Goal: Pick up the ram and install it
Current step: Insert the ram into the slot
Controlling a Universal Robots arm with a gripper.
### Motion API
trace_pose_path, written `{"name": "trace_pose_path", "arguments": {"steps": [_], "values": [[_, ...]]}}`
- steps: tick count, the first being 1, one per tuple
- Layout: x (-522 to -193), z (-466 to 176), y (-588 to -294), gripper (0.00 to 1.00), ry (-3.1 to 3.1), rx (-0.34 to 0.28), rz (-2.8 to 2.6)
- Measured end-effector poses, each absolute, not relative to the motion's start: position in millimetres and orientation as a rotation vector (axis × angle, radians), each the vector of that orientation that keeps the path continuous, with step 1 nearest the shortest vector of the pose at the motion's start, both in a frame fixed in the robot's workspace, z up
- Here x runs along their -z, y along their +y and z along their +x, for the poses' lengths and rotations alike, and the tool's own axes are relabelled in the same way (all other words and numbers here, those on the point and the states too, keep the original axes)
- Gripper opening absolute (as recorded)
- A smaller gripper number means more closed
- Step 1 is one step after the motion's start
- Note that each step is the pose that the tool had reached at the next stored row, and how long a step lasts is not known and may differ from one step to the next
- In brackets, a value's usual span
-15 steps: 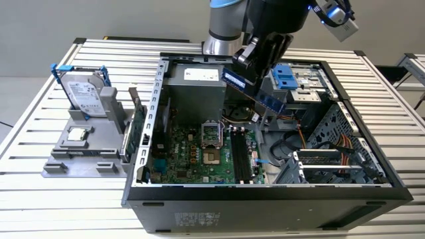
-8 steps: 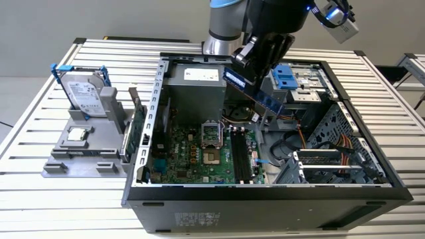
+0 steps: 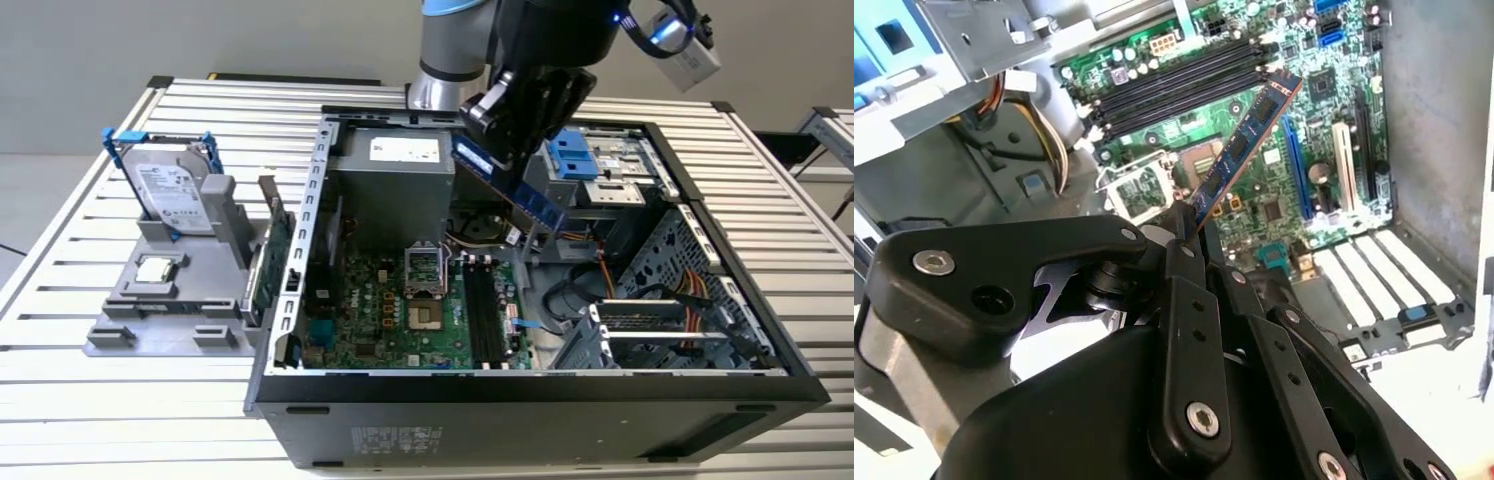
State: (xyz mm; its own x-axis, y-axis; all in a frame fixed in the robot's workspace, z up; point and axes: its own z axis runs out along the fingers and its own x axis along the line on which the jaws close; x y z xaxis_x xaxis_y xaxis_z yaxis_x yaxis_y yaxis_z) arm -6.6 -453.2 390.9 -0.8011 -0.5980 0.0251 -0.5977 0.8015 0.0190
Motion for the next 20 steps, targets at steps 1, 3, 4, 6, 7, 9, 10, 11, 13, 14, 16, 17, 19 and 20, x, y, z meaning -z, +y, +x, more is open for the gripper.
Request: {"name": "trace_pose_path", "arguments": {"steps": [1,3,4,6,7,9,10,11,13,14,16,17,19,20], "values": [[-390.9,-6.6,-453.2,0.00,-2.958,0.016,0.967],[-390.9,-6.6,-453.2,0.00,-2.966,0.016,0.941],[-390.9,-6.6,-453.2,0.00,-2.970,0.017,0.928],[-390.9,-6.6,-453.2,0.00,-2.978,0.017,0.904],[-390.9,-6.6,-453.2,0.00,-2.982,0.017,0.892],[-390.9,-6.6,-453.2,0.00,-2.989,0.017,0.868],[-390.9,-6.6,-453.2,0.00,-2.992,0.018,0.855],[-390.9,-6.6,-453.3,0.00,-2.996,0.018,0.843],[-390.9,-6.6,-453.3,0.00,-3.003,0.018,0.819],[-390.9,-6.6,-453.3,0.00,-3.006,0.018,0.807],[-390.9,-6.6,-453.2,0.00,-3.012,0.019,0.784],[-390.9,-6.6,-453.3,0.00,-3.015,0.019,0.773],[-390.9,-6.6,-453.2,0.00,-3.021,0.019,0.748],[-390.9,-6.6,-453.3,0.00,-3.025,0.019,0.733]]}}
